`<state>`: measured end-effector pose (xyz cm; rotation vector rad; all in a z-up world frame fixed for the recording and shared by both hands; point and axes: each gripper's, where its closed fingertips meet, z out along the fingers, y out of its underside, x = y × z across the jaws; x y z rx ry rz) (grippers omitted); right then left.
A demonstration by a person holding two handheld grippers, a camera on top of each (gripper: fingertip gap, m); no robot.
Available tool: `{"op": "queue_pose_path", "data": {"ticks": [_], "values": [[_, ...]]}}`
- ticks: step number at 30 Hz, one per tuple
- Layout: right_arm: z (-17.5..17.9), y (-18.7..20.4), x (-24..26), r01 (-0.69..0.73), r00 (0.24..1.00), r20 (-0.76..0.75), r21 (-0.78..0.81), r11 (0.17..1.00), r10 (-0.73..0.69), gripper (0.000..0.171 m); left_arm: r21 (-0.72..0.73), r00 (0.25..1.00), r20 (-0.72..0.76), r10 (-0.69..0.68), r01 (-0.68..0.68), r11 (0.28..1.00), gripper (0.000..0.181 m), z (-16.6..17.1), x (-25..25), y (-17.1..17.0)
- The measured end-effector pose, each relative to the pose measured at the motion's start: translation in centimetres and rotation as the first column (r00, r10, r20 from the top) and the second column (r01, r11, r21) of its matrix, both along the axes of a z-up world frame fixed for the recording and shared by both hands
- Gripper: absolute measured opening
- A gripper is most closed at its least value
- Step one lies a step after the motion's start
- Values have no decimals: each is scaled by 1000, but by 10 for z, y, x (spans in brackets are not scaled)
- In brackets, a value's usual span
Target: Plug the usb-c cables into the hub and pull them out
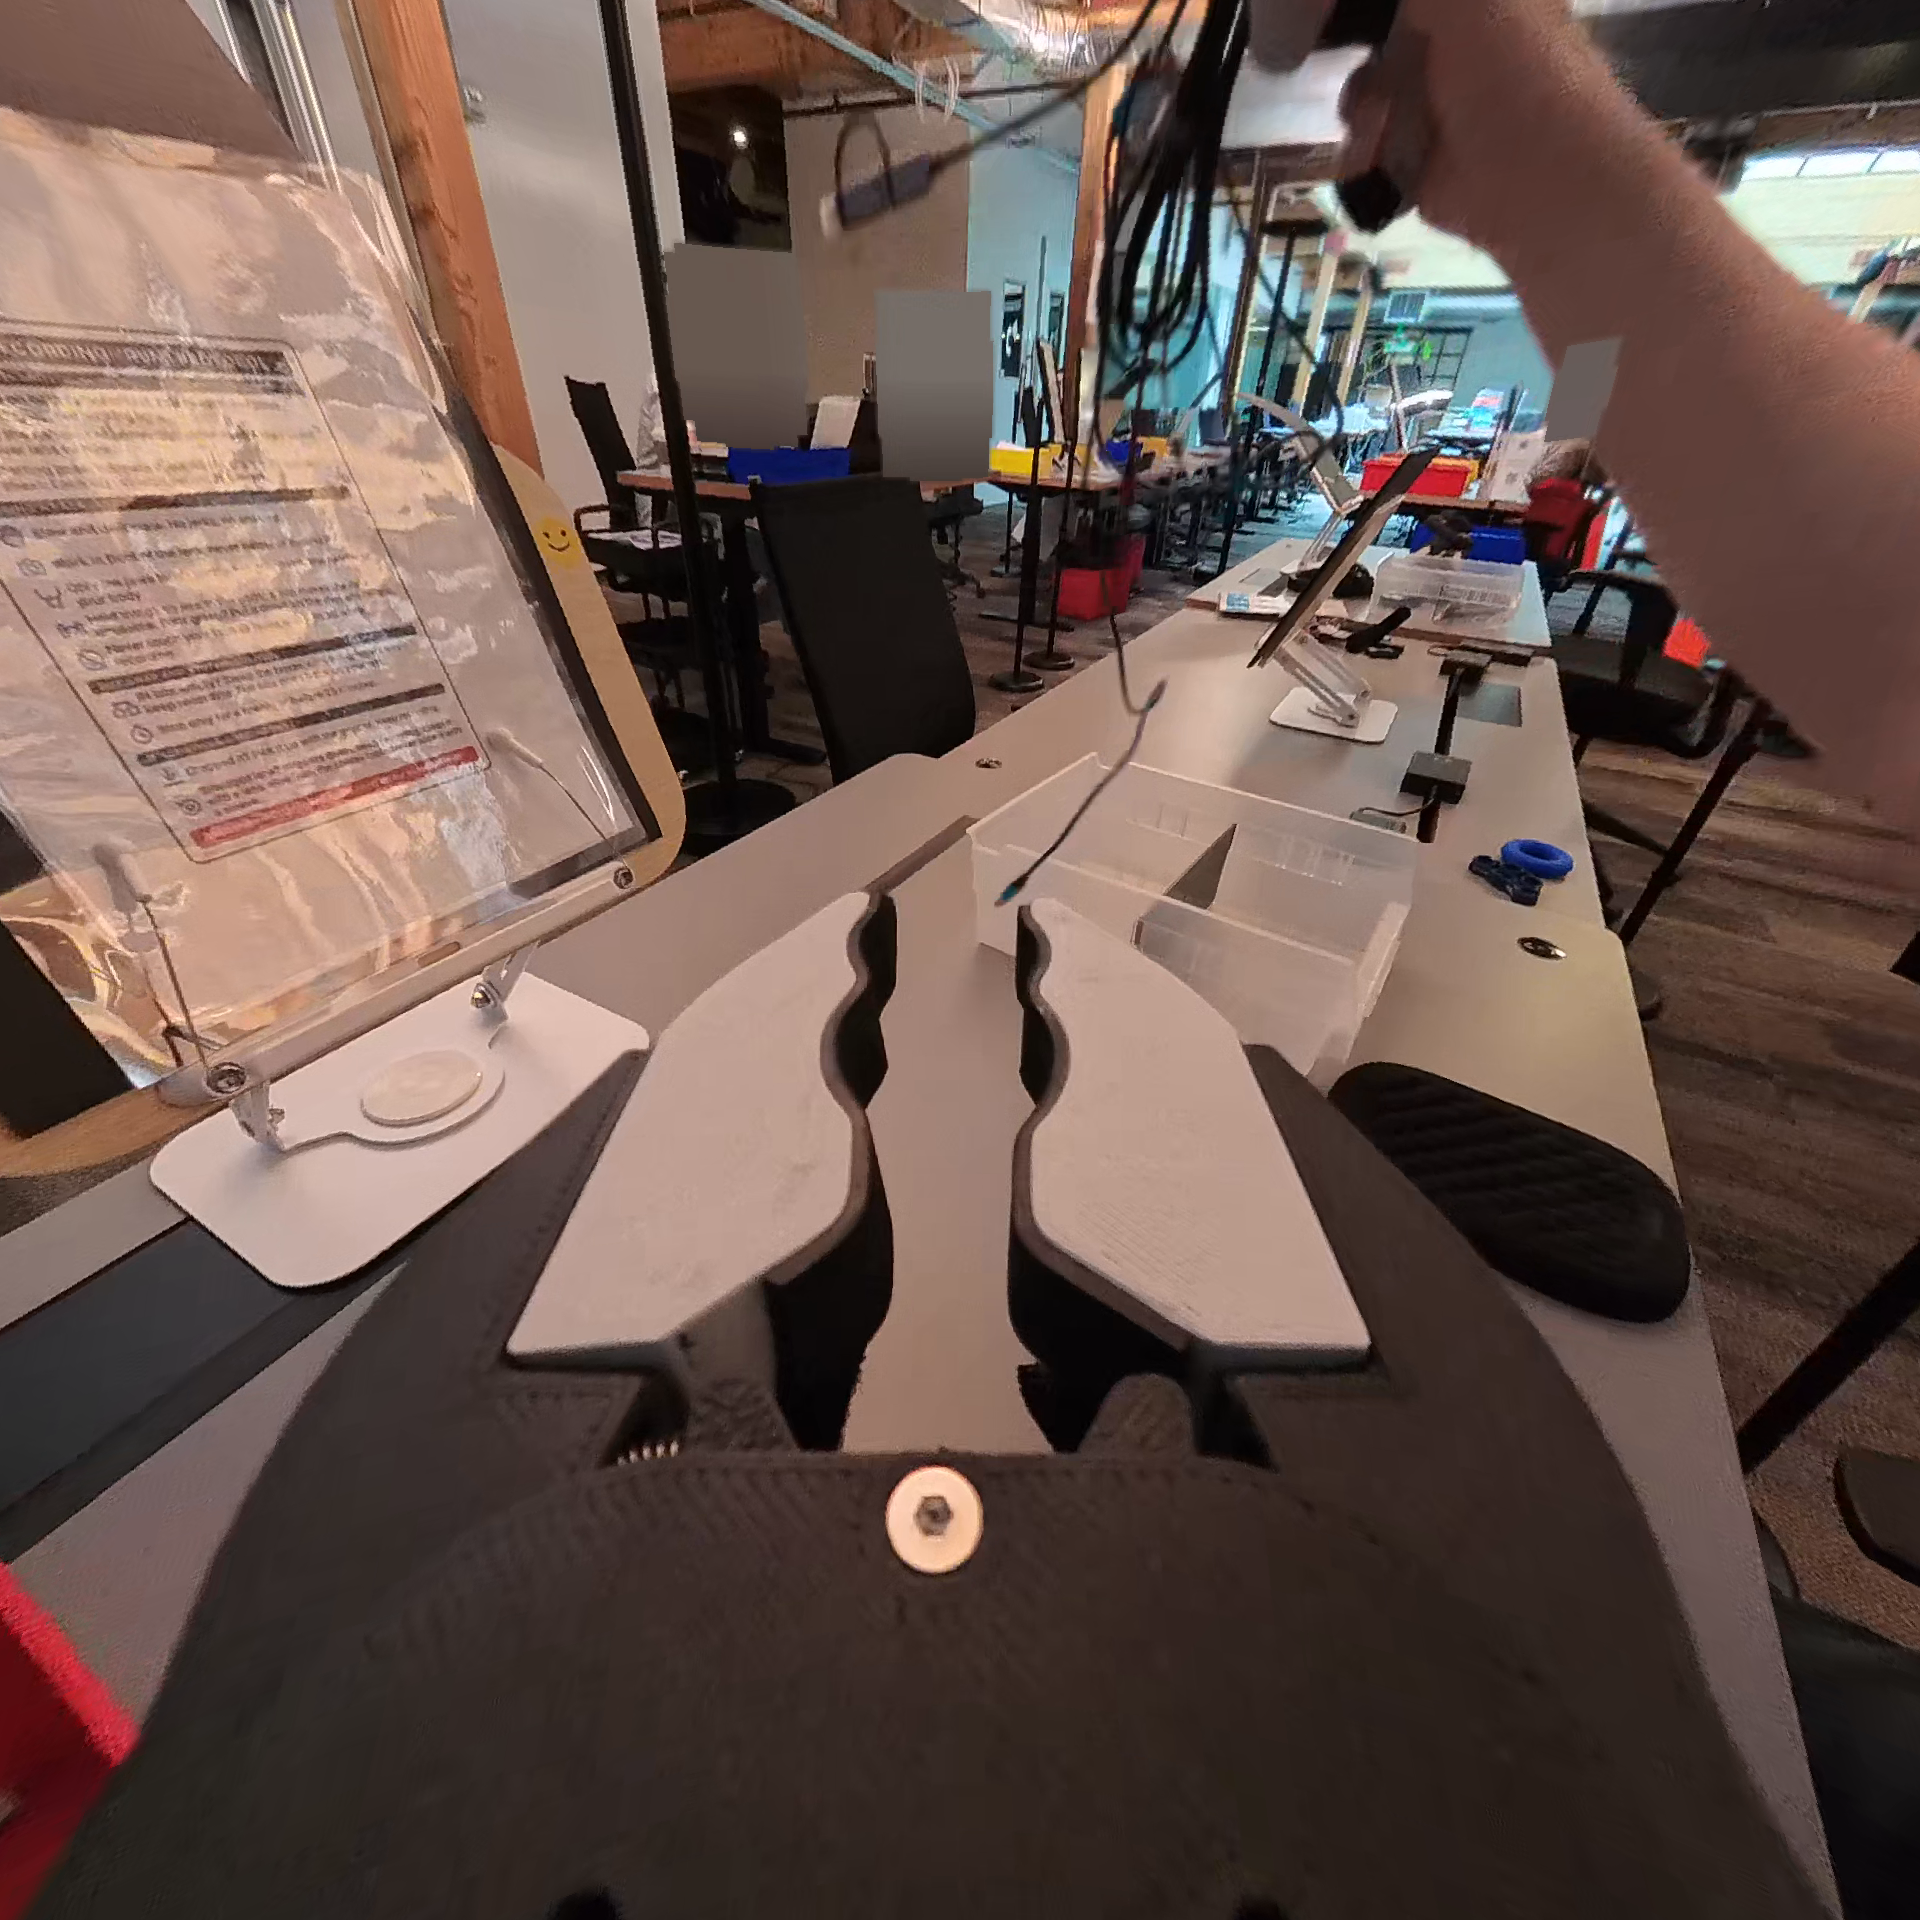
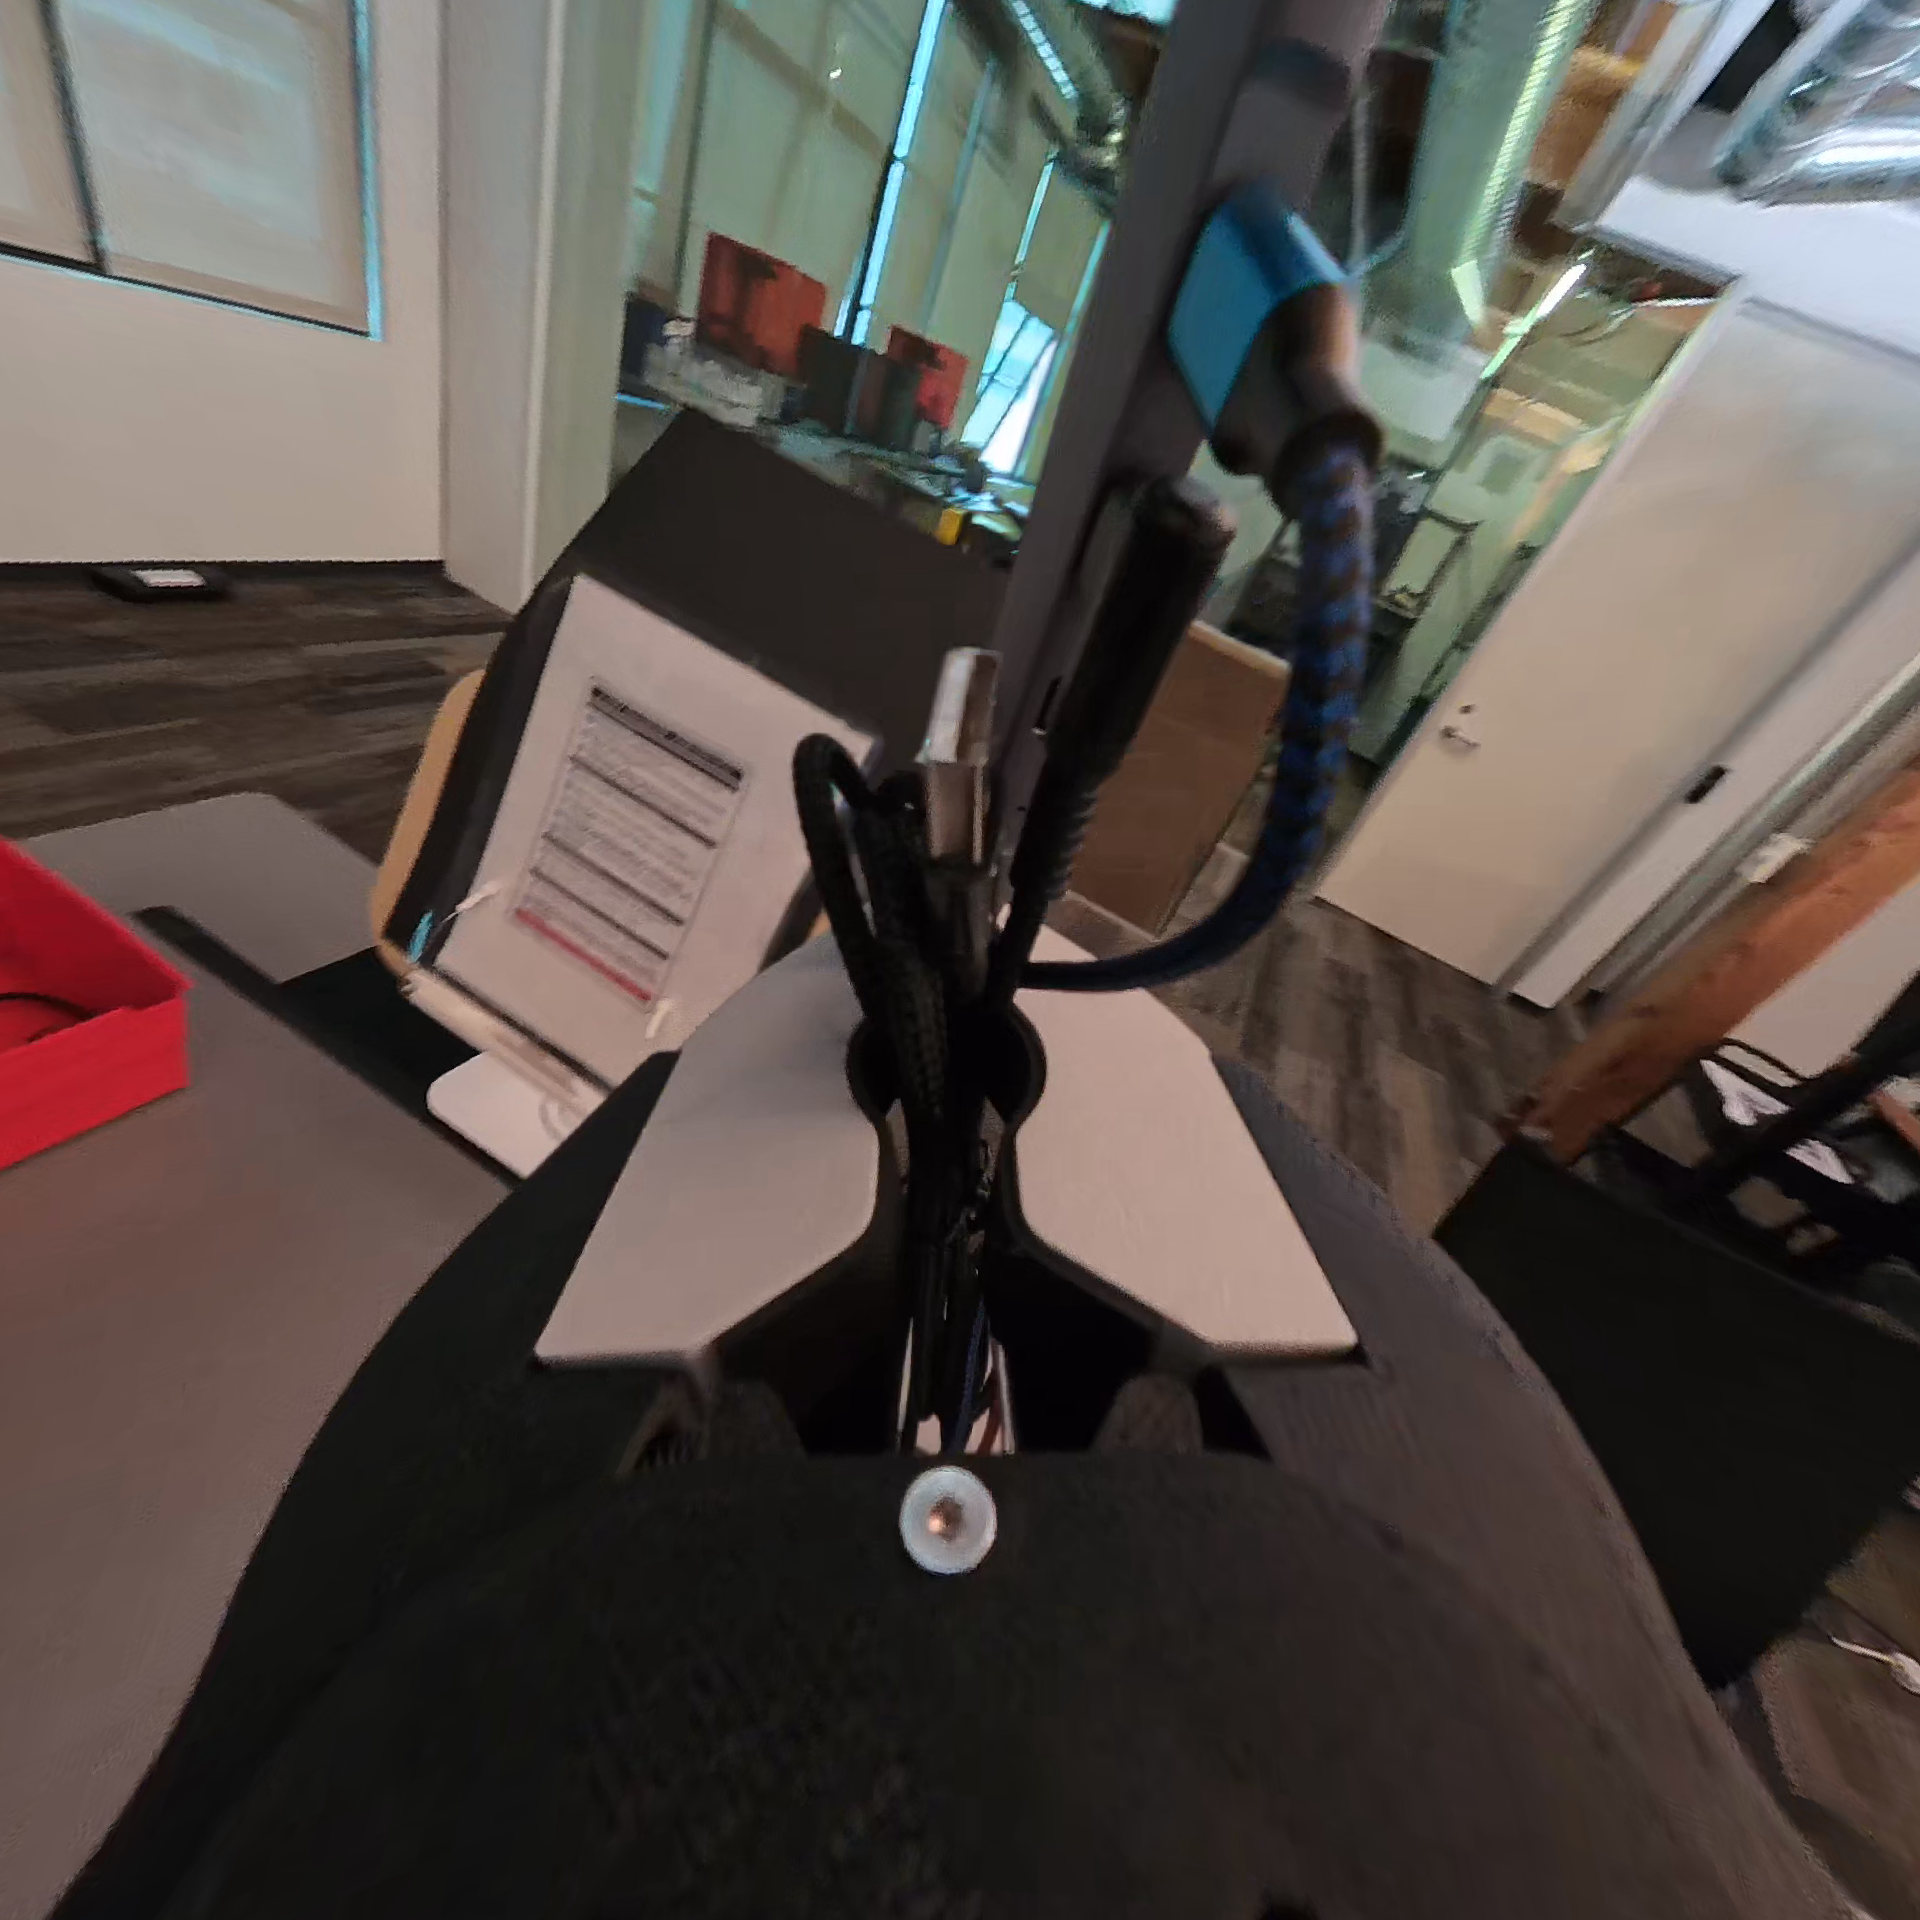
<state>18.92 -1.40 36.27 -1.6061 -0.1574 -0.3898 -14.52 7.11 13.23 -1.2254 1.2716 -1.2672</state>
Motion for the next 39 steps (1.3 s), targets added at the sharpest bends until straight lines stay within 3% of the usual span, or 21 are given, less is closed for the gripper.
{"op": "queue_pose_path", "data": {"ticks": [7,17,26,34,39], "values": [[50,-7,13,101,994,38,-1,995,-101,12,8,998,-61,2,-2,1000,21,-16,11,1],[72,20,-1,82,995,60,-17,997,-81,12,-4,990,-141,-9,9,1000,21,-39,24,4],[88,-9,42,185,982,32,13,983,-185,12,-21,980,-196,-24,20,1000,21,-57,35,8],[57,-25,78,234,972,-7,-25,972,-234,12,-17,964,-262,-32,28,999,22,-76,46,5],[2,-24,99,226,972,-28,-136,965,-232,12,-15,960,-278,-40,37,999,22,-81,50,2]]}}
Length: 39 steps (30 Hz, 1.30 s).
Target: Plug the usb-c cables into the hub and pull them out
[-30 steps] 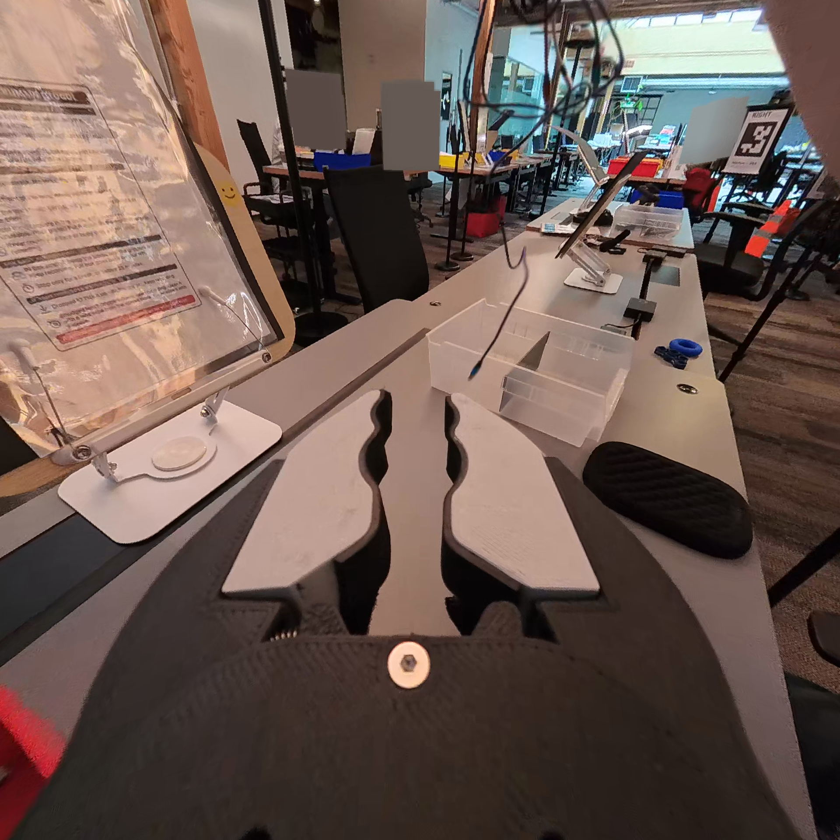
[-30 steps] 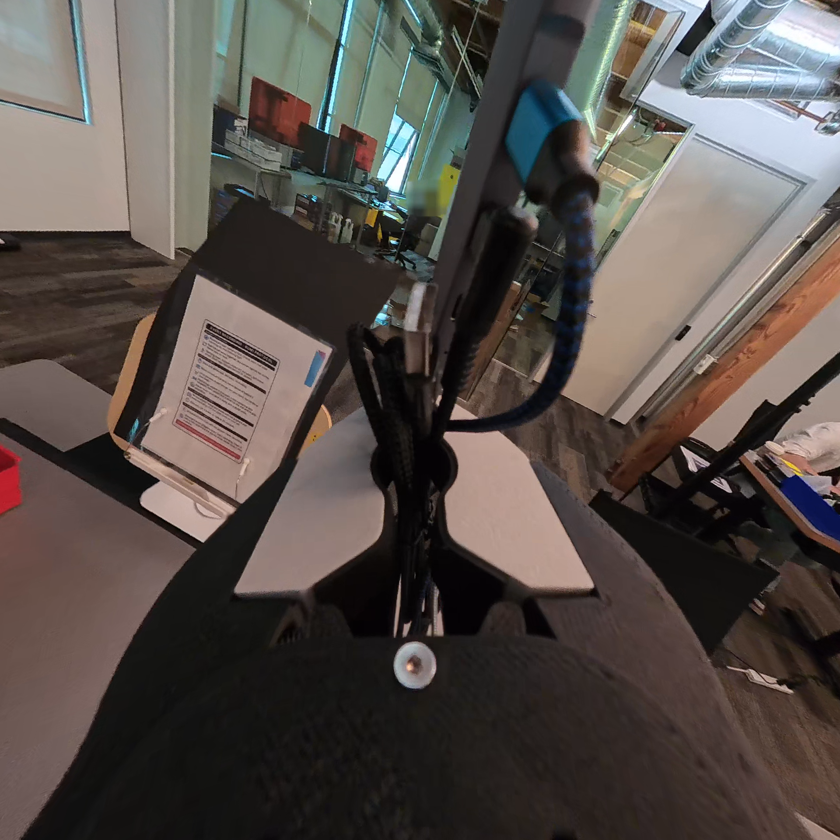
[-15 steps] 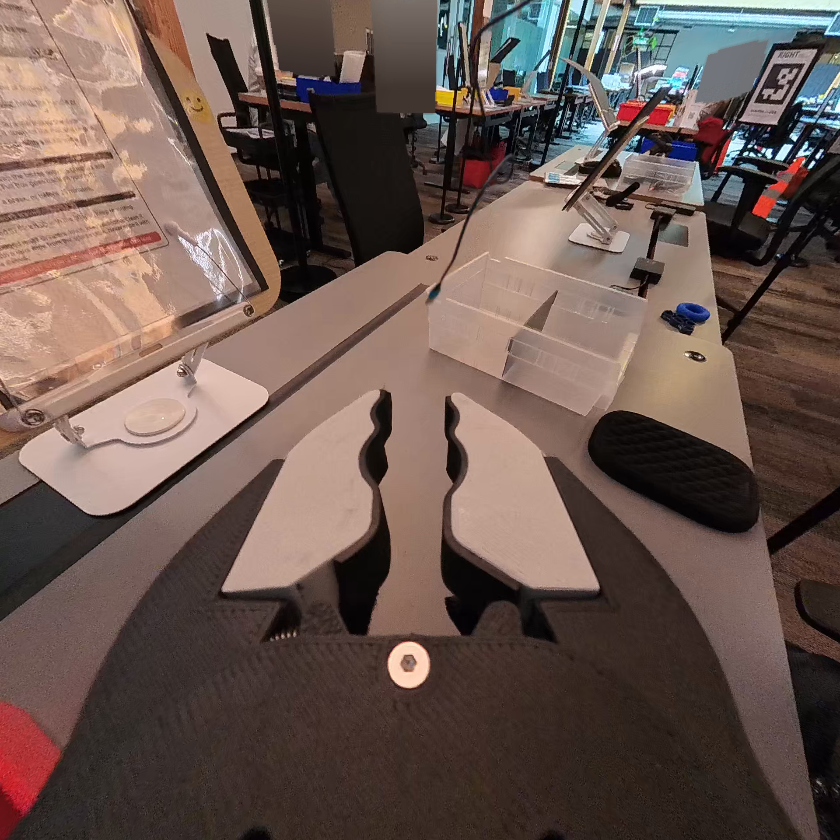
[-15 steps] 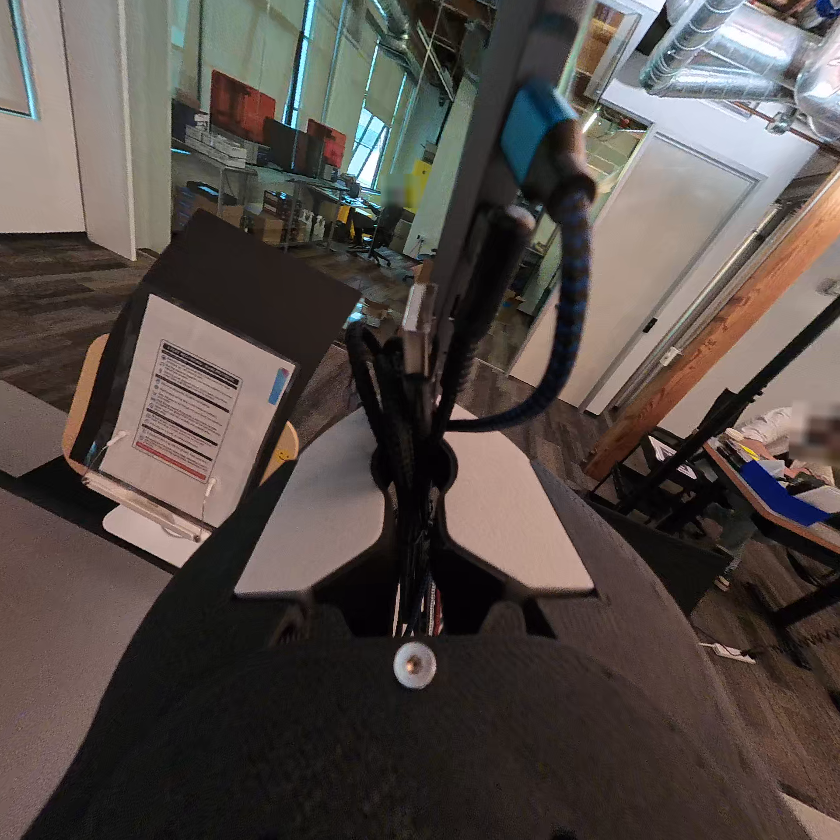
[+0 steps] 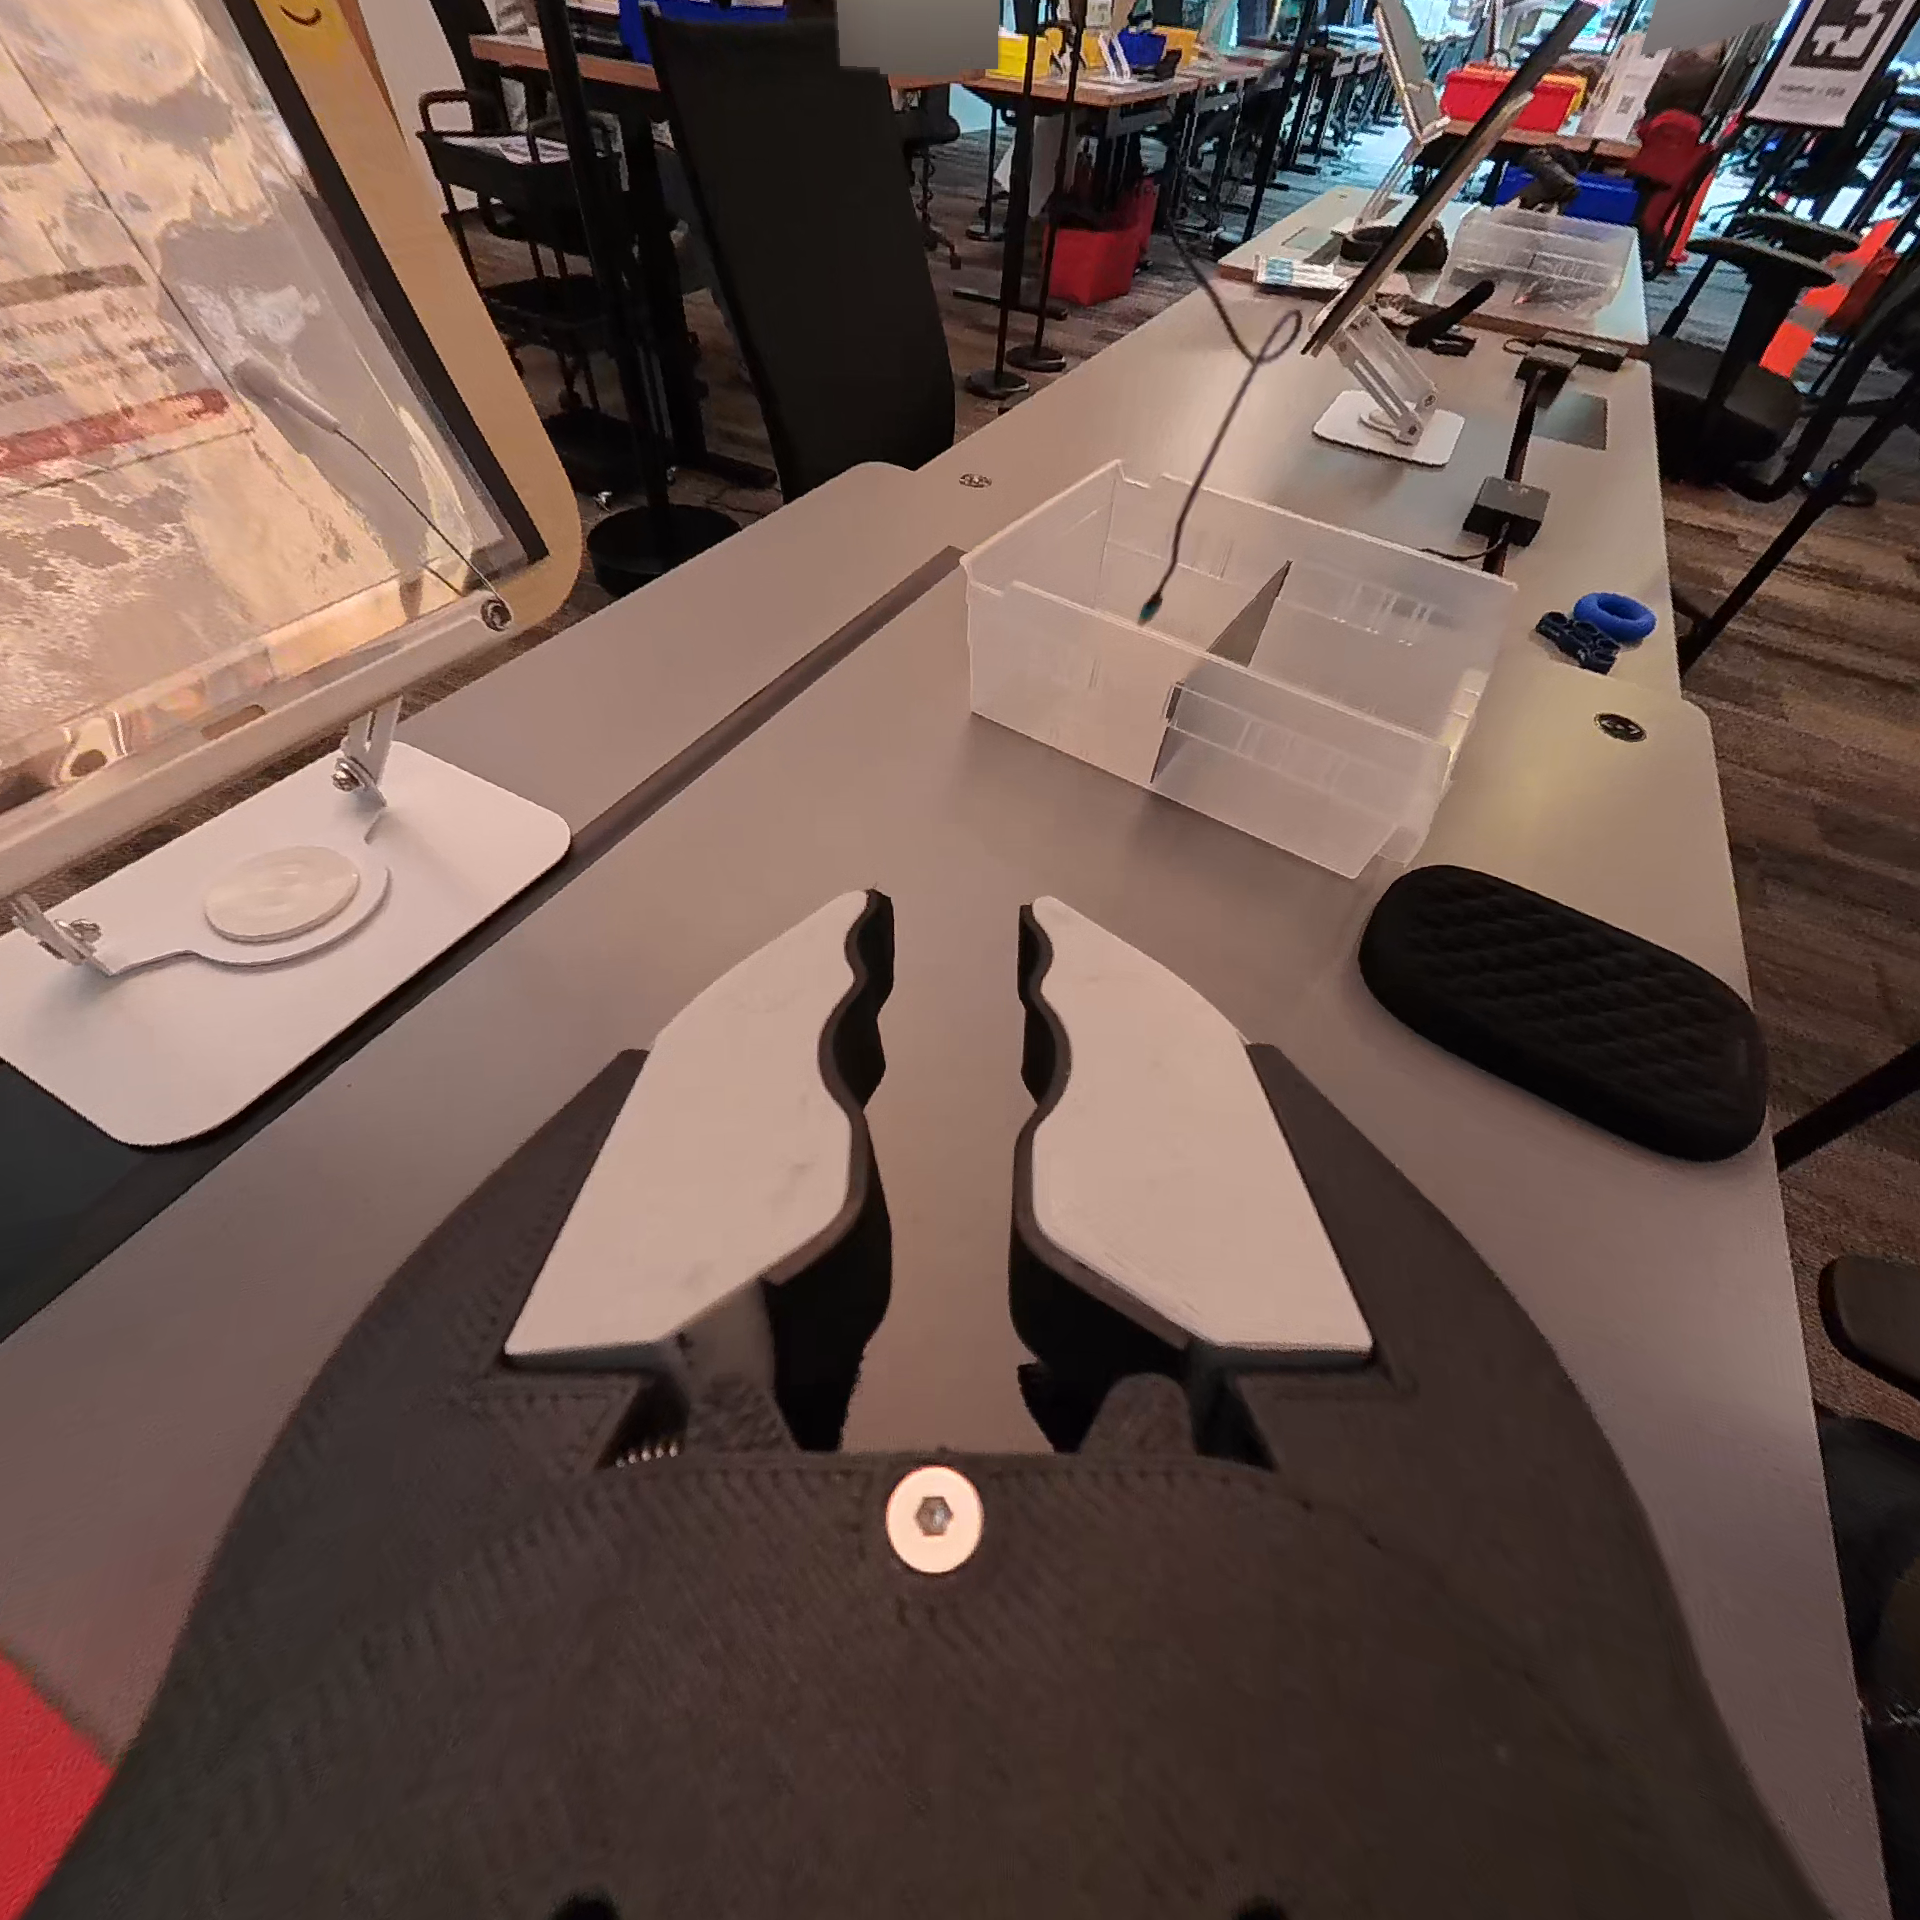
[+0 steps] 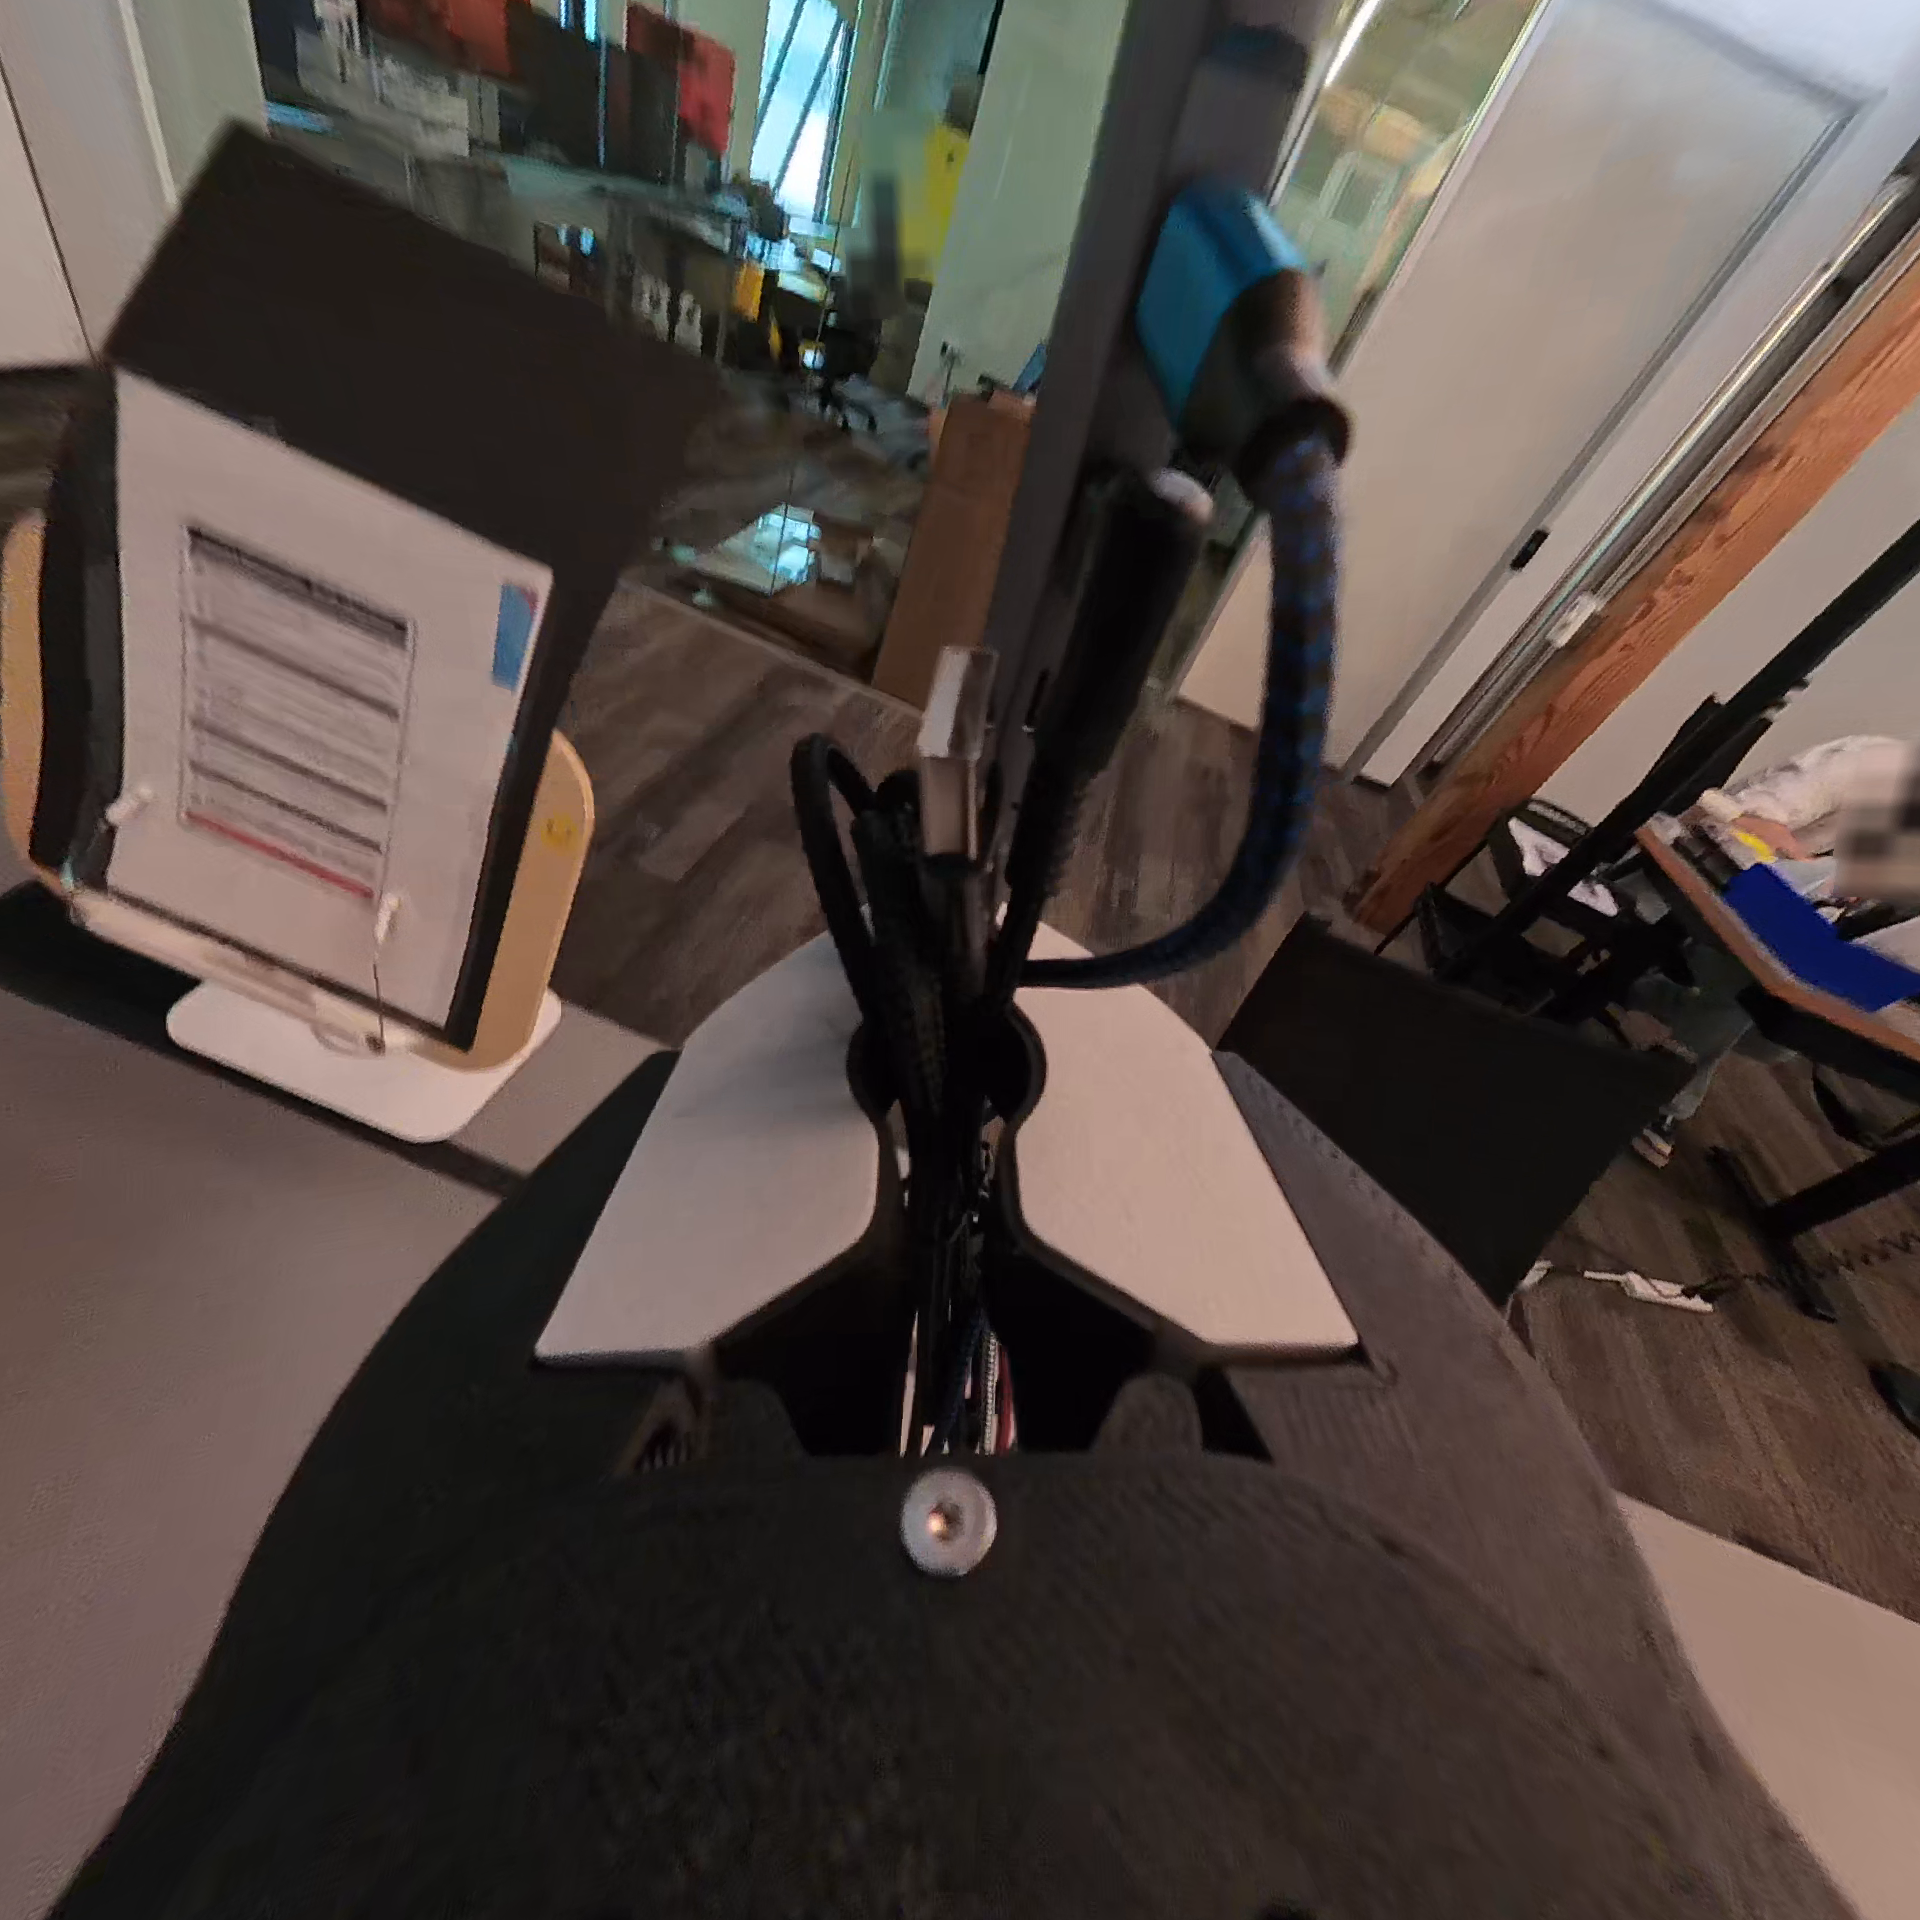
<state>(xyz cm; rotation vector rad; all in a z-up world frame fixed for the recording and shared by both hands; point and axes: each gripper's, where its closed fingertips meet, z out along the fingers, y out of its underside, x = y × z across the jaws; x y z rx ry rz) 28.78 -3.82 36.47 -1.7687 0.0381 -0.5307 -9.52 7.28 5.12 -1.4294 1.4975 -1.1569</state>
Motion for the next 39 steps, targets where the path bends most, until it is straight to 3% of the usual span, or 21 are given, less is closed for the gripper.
{"op": "queue_pose_path", "data": {"ticks": [5,11,15,20,26,36,39], "values": [[-80,7,5,-75,988,-141,-88,993,62,12,-5,1000,-14,-12,12,1000,22,-4,2,-3],[-173,11,6,-172,905,-404,-64,983,133,12,-4,999,-35,-33,33,999,22,-9,5,-9],[-232,9,12,-220,894,-426,-142,965,141,12,5,998,-44,-45,45,999,22,-11,6,-13],[-277,2,-12,-486,832,-386,-161,859,399,12,1,997,-54,-49,49,999,22,-14,8,-14],[-285,-24,-24,-648,719,-447,-151,747,533,12,-1,996,-75,-47,47,999,21,-22,11,-12],[-292,-60,20,-523,812,-438,-255,813,385,12,4,992,-116,-56,57,998,21,-35,17,-15],[-308,-61,16,-549,805,-457,-331,767,379,12,9,990,-130,-57,58,998,21,-40,19,-16]]}}
